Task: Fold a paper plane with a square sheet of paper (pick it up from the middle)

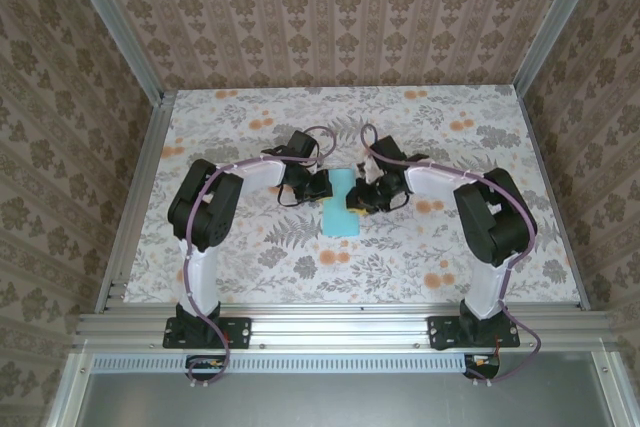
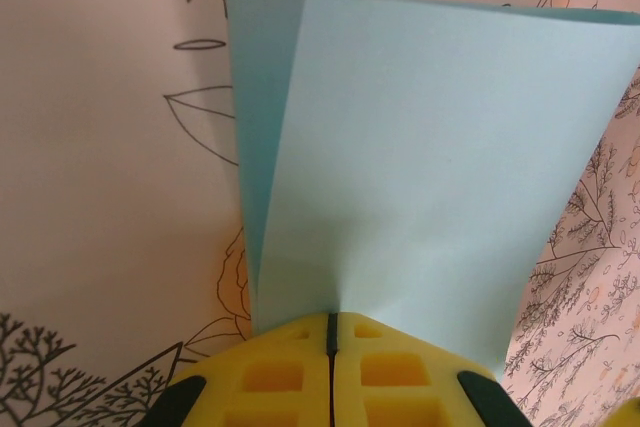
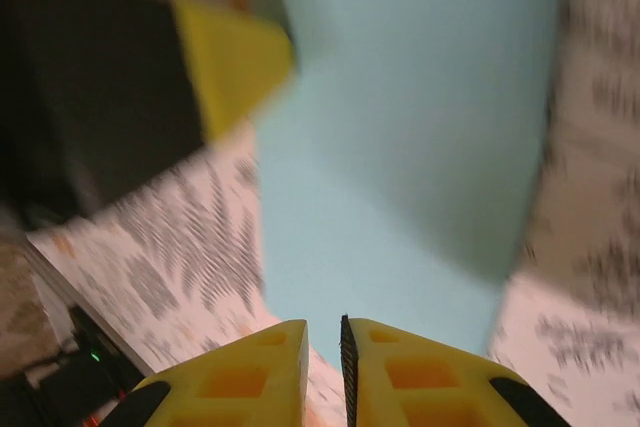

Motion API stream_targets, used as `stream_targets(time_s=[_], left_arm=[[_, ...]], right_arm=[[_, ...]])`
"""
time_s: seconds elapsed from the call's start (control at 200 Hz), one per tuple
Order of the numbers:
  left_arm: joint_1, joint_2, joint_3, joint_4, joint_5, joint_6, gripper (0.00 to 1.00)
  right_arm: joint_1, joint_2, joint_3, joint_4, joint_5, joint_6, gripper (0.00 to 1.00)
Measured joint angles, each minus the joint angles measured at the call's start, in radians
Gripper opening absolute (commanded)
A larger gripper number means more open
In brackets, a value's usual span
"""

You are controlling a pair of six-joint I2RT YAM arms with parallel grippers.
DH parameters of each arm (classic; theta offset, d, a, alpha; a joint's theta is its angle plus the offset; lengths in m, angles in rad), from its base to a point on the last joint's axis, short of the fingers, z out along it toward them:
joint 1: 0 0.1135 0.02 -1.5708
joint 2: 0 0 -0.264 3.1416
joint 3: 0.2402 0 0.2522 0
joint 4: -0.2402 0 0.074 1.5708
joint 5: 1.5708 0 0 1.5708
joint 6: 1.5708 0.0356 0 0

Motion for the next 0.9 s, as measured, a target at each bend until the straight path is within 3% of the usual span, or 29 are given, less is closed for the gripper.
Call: stream_targets(time_s=[0.185, 0.385, 0.9], left_arm=[[-0.001, 0.0, 0.003, -0.004, 0.0, 0.003, 0.07], [-0.001, 0.005, 0.013, -0.016, 0.0, 0.004, 0.07], [-0.005, 0.006, 0.018, -0.027, -0.011, 0.022, 0.06]], right_arm=[[-0.04, 0.123, 0.153, 0.051, 0.021, 0.021, 0.18], [-0.054, 0.218, 0.196, 0.05, -0.019, 0.014, 0.19], [-0.106, 0.234, 0.194, 0.045, 0.045, 0.002, 0.18]])
